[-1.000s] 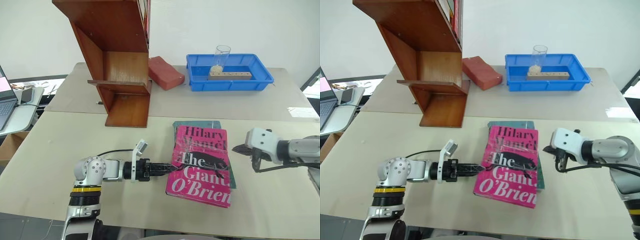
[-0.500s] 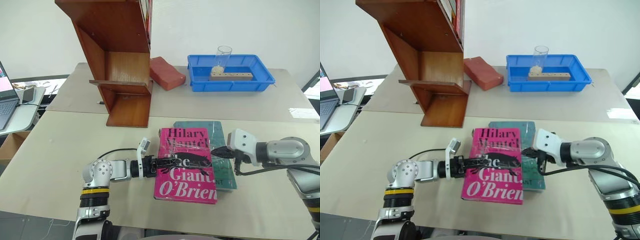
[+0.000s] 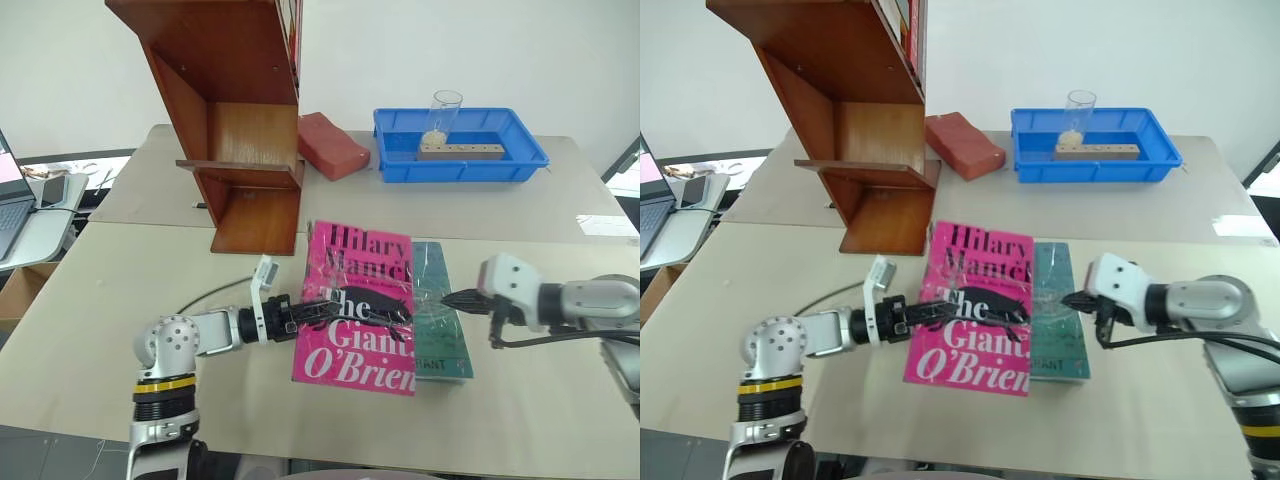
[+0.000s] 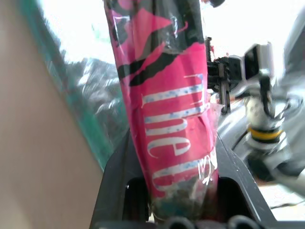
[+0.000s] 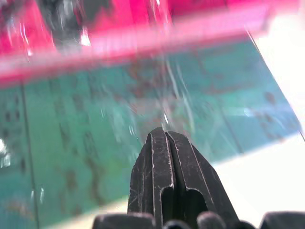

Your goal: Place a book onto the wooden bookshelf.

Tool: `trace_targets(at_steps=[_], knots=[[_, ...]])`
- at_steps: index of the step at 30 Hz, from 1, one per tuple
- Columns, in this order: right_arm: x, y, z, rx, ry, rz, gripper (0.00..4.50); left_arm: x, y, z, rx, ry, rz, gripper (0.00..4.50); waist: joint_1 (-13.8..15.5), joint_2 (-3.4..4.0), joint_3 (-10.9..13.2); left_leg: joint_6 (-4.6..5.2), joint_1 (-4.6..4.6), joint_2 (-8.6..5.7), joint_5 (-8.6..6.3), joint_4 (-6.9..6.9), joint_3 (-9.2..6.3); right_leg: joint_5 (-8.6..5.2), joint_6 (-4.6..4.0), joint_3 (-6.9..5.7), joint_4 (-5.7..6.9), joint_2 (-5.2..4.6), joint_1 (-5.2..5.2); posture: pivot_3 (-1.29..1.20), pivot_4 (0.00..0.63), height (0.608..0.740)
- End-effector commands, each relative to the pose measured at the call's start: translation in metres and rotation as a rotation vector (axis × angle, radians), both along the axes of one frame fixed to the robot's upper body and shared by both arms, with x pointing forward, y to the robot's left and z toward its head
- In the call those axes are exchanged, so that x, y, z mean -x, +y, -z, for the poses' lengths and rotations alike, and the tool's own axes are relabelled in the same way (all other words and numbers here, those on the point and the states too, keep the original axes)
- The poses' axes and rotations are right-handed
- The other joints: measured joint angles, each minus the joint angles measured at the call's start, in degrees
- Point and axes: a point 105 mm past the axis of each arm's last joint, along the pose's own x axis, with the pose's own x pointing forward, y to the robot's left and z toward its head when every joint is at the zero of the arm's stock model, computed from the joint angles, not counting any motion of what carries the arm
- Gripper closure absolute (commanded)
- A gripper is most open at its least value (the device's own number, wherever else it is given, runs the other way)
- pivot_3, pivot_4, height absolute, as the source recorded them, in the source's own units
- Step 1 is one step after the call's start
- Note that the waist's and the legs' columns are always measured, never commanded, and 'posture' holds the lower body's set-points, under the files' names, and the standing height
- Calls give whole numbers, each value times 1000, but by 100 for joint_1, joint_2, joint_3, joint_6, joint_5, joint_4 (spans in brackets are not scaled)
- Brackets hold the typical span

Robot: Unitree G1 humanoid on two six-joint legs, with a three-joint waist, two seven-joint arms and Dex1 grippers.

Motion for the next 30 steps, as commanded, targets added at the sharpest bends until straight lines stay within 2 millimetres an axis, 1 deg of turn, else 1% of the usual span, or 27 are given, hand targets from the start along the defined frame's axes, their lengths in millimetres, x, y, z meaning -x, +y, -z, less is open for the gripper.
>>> trace_targets(at_steps=[1,3,5,10,12,16,19,22,23,25,27,30], knots=[[4,-6,-29,-12,-72,12,4500,-5,-12,-61,-60,-481,55,3767,20,0,0,-1,1,0,1,1,0,1,-1,-1,-1,-1,1,0,150,695],[9,-5,-38,-38,-73,8,4500,-5,-17,-79,-157,-729,95,3768,26,3,-2,-3,4,-1,1,-5,0,3,-4,0,-10,0,3,0,150,695],[14,-1,-48,-85,-71,1,4500,-9,-21,-99,-184,-895,90,3769,31,3,-2,-3,6,-4,2,-16,1,3,-4,3,-16,-2,5,0,150,695],[22,8,-76,-193,-95,10,4500,-29,-27,-140,-379,-1460,-4,3772,46,0,0,-1,0,-5,3,-25,2,4,-4,9,-16,-1,20,0,150,695],[25,13,-79,-206,-95,10,4500,-34,-29,-160,-426,-1667,-53,3773,53,-2,1,-1,2,-6,3,-25,2,4,-5,11,-16,-1,21,0,150,695],[27,22,-80,-220,-100,0,4500,-41,-26,-187,-516,-1973,-138,3775,56,-2,1,0,-3,-7,3,-25,3,5,-4,15,-21,-2,18,0,150,695],[27,28,-89,-247,-121,-13,4500,-47,-20,-196,-594,-2100,-167,3776,37,-2,1,1,-7,-7,3,-25,3,5,-2,17,-17,-1,10,0,150,695],[24,36,-107,-301,-168,-30,4500,-57,-8,-197,-715,-2181,-150,3777,15,-2,2,1,-6,-7,3,-29,5,6,0,25,-10,1,3,0,150,695],[22,41,-117,-336,-195,-41,4500,-62,0,-194,-793,-2188,-111,3777,8,-2,2,1,-5,-7,3,-29,6,6,0,27,-7,2,1,0,150,695],[19,46,-130,-382,-223,-53,4500,-69,12,-192,-889,-2186,-64,3777,-14,-1,3,2,-6,-7,4,-31,6,6,0,30,-4,4,-5,0,150,695],[15,50,-141,-407,-242,-58,4500,-75,26,-191,-1002,-2170,-5,3778,-14,-1,3,2,-3,-7,4,-38,6,6,1,30,-4,4,-4,0,150,695],[8,51,-151,-424,-271,-50,4500,-85,44,-190,-1153,-2120,48,3778,6,3,4,3,-5,-7,5,-46,7,5,0,29,-4,4,-10,0,150,695]])
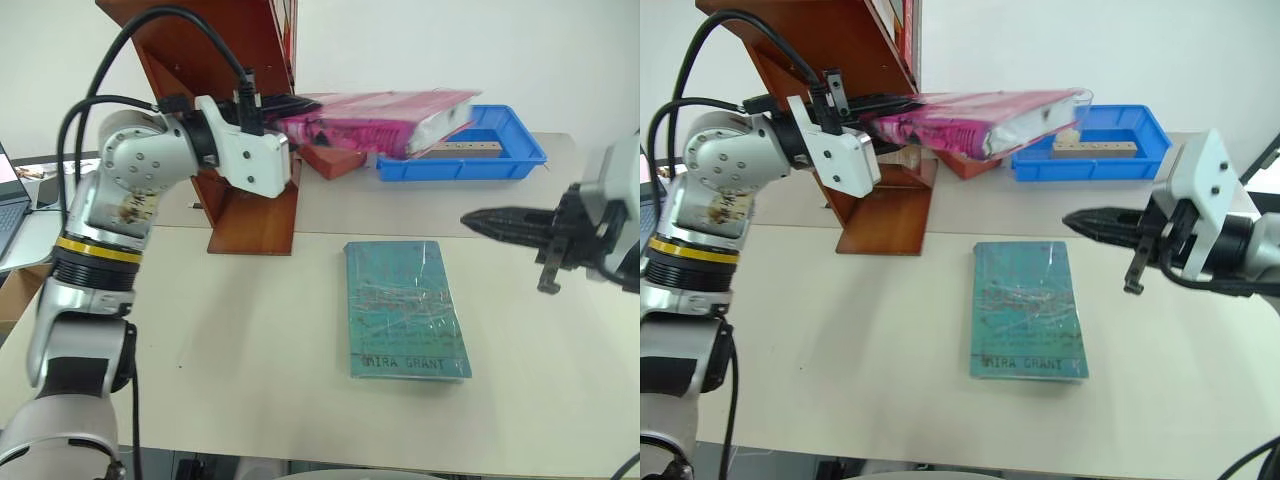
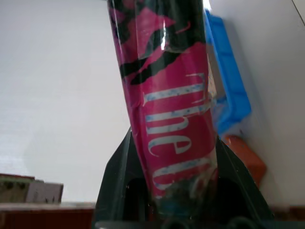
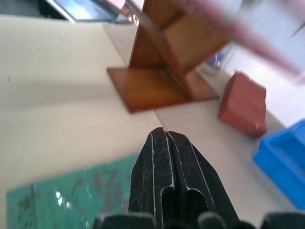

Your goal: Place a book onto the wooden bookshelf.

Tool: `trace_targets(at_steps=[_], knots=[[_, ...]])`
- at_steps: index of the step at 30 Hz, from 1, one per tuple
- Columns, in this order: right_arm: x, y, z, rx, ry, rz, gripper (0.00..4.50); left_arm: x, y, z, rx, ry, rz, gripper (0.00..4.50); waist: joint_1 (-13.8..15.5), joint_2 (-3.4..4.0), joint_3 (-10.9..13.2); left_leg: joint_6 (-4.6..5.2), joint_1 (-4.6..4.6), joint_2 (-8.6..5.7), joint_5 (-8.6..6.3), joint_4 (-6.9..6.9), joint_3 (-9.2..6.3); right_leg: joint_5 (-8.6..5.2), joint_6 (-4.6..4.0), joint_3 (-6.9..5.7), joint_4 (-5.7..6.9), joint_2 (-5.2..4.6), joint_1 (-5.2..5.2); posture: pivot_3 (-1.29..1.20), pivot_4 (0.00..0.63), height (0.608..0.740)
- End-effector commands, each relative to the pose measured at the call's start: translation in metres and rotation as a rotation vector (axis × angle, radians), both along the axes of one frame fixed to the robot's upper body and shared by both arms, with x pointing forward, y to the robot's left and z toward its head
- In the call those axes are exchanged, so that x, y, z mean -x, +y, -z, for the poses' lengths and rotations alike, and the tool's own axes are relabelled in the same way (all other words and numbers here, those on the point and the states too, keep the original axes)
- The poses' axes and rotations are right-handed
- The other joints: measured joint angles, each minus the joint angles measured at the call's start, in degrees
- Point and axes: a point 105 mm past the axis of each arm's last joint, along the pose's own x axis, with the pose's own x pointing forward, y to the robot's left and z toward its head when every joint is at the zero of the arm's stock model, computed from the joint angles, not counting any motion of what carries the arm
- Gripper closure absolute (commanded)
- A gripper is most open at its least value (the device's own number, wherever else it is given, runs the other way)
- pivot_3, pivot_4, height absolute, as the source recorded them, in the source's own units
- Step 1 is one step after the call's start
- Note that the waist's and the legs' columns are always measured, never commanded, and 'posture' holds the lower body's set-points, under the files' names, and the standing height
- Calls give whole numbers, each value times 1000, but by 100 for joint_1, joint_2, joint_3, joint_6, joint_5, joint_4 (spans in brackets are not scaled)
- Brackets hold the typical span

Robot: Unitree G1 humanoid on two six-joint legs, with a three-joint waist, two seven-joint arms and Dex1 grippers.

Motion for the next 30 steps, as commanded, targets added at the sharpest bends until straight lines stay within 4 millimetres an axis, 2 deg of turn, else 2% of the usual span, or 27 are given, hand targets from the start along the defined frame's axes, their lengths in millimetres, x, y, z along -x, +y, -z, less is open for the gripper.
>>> trace_targets(at_steps=[1,7,14,19,21,22,27,30], knots=[[-8,0,-14,-23,-48,24,4500,-4,17,-18,-75,-49,-91,3778,16,6,-3,2,0,0,1,1,2,0,1,0,0,-1,1,0,150,695],[-26,1,-26,-45,-119,60,4500,-22,57,-6,-194,17,-330,3778,18,15,-9,8,0,1,5,-4,9,-2,4,3,6,-1,-7,0,150,695],[-29,4,-27,-62,-127,47,4500,-32,65,-4,-129,54,-417,3778,46,16,-9,17,0,3,11,-11,11,-2,3,2,12,0,-11,0,150,695],[-31,3,-27,-67,-132,54,4500,-36,69,6,-109,88,-460,3778,-5,17,-10,20,3,5,12,-14,11,-2,2,2,21,2,-13,0,150,695],[-30,2,-27,-67,-132,57,4500,-36,69,11,-111,107,-466,2753,-24,17,-9,20,4,6,13,-16,11,-2,2,3,26,4,-14,0,150,695],[-30,2,-27,-67,-133,59,4500,-35,70,12,-113,115,-470,2425,-28,16,-8,21,4,7,13,-16,11,-2,2,2,32,5,-16,0,150,695],[-30,1,-27,-69,-134,64,4500,-35,73,15,-107,136,-488,113,-27,18,-10,21,8,6,13,-13,12,-3,3,2,47,4,-17,0,150,695],[-31,0,-26,-68,-134,67,4500,-33,73,15,-100,145,-492,44,-29,19,-10,21,15,6,13,-13,14,-3,4,4,49,4,-14,0,150,695]])
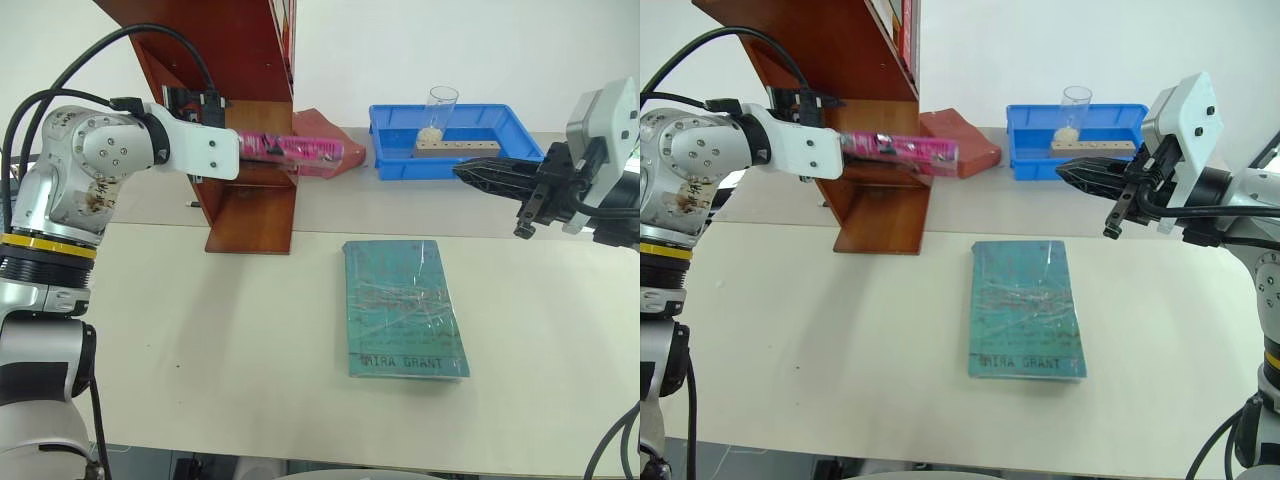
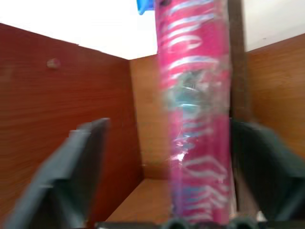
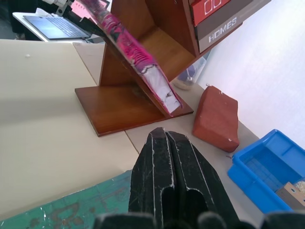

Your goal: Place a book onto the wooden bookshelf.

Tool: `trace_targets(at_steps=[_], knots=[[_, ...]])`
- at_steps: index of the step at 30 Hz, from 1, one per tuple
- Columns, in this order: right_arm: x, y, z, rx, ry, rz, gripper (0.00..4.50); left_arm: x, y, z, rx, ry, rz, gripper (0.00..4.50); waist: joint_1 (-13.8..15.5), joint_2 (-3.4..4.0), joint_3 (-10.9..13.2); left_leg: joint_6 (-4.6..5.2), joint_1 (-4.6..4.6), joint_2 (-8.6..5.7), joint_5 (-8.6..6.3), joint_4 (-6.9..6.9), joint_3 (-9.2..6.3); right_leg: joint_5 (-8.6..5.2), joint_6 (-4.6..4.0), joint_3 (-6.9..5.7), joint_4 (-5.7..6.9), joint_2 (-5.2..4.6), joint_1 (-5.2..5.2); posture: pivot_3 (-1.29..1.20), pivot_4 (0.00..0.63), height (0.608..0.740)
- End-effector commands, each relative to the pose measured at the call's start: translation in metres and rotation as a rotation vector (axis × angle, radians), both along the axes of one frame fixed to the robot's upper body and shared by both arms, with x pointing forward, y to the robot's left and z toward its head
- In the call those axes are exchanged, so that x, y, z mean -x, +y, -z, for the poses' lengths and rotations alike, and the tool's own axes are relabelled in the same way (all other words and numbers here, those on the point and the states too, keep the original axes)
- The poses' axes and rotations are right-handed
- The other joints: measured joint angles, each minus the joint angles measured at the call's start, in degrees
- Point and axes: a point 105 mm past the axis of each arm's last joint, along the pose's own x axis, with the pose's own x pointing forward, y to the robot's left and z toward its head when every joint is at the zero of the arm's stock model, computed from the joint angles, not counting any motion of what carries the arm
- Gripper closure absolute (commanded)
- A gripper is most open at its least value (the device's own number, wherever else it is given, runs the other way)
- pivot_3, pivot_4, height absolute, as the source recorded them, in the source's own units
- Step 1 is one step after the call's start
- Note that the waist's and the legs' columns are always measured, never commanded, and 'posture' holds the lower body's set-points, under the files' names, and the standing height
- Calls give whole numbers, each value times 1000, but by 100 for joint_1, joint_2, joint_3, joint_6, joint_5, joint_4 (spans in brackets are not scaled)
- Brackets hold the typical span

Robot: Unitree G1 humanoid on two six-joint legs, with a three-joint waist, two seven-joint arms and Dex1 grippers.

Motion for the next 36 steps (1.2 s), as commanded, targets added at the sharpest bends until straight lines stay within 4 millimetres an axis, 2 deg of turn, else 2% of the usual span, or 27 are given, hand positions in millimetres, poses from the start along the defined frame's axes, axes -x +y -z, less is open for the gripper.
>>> trace_targets(at_steps=[1,5,8,12,15,19,21,25,28,29,36], knots=[[4,-3,-14,-7,-75,8,4500,5,6,-5,6,6,-20,44,-2,0,0,0,1,0,0,0,0,0,0,0,1,0,-1,0,150,695],[3,-4,-14,1,-76,8,4500,18,12,-5,1,63,-29,44,-7,0,0,0,-1,0,0,0,0,-1,-2,0,4,1,-3,0,150,695],[2,-5,-13,7,-76,6,4500,28,15,-13,72,103,-34,44,-17,-4,3,1,-4,1,0,0,0,-1,-2,-1,5,1,-6,0,150,695],[0,-4,-10,33,-67,-6,4500,43,16,-29,277,174,-26,44,-8,-5,3,1,-5,1,1,0,0,-2,-1,-3,5,0,-5,0,150,695],[0,-5,-5,62,-42,-23,4500,64,27,-27,531,359,-29,44,-44,-3,3,1,-3,1,1,0,0,-4,2,-3,7,0,-4,0,150,695],[2,-14,7,146,4,-36,3297,90,52,-8,712,558,-70,0,-93,3,8,1,17,5,0,-9,1,-11,-6,-3,10,1,-2,0,150,695],[4,-23,16,219,48,-47,2596,94,74,8,762,587,-157,0,-86,-5,14,3,30,13,-1,-10,7,-16,-15,-9,14,2,2,0,150,695],[5,-39,28,329,100,-48,1218,102,104,36,717,569,-290,0,-61,-18,22,3,50,22,-2,-12,13,-21,-24,-16,9,1,-6,0,150,695],[4,-44,32,388,94,-59,176,112,117,61,727,613,-343,0,-51,-22,25,2,53,28,-3,-12,23,-24,-34,-19,8,-6,-7,0,150,695],[3,-44,32,392,87,-65,31,114,118,65,745,617,-349,0,-48,-25,26,1,54,29,-3,-13,30,-27,-42,-18,9,-9,-7,0,150,695],[1,-46,35,402,82,-71,31,122,117,72,778,656,-338,0,-45,-31,30,1,50,59,-4,-18,68,-32,-56,-34,11,-9,-14,0,150,695]])
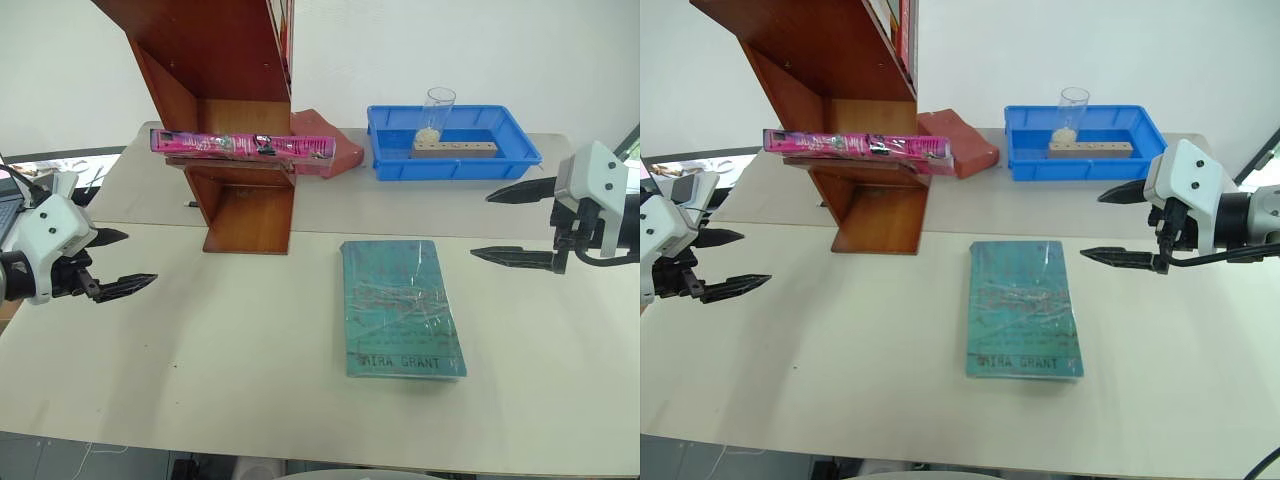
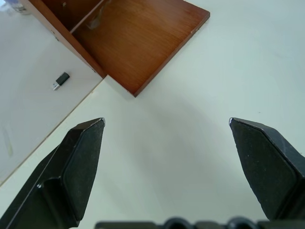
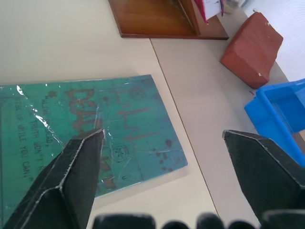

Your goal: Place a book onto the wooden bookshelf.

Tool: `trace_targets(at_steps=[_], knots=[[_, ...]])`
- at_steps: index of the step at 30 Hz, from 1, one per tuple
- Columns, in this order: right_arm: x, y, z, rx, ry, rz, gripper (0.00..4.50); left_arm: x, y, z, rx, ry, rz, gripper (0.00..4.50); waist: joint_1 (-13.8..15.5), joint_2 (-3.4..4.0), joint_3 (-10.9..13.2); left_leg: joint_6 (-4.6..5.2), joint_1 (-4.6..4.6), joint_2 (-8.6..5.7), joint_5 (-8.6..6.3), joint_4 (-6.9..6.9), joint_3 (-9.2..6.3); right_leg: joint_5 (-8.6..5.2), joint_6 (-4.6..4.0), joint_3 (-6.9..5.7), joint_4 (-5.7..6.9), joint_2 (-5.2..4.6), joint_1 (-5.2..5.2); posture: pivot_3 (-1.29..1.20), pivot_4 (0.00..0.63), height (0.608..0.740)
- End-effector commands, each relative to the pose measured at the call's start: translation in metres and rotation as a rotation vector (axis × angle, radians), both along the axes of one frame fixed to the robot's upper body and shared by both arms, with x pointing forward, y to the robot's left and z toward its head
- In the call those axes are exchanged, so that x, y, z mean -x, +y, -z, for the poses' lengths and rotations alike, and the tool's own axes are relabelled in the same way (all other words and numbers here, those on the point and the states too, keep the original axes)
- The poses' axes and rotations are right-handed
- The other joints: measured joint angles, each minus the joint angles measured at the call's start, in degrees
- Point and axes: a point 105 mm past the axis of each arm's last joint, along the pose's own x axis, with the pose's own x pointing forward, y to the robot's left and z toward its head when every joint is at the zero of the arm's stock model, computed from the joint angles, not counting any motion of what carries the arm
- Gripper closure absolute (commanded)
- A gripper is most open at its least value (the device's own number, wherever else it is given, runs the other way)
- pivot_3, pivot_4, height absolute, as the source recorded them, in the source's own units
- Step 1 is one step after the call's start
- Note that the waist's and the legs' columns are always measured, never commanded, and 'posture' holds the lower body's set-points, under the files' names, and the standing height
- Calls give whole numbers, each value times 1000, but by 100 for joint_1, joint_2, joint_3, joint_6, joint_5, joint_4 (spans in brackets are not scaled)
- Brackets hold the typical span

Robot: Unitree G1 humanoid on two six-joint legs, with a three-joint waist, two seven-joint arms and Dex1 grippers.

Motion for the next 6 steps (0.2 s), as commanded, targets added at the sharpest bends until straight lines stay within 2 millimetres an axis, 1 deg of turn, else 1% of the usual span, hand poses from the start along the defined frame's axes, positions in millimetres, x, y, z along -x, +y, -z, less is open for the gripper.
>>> trace_targets(at_steps=[1,6], knots=[[1,0,-9,13,-48,-13,31,2,-5,-20,0,-79,27,0,-2,0,0,0,0,2,0,-2,2,0,-1,0,0,0,-2,0,150,695],[1,-1,-10,12,-49,-11,31,1,-10,-22,19,-98,49,0,-10,1,0,0,2,4,0,-3,5,1,-3,0,1,1,-3,0,150,695]])
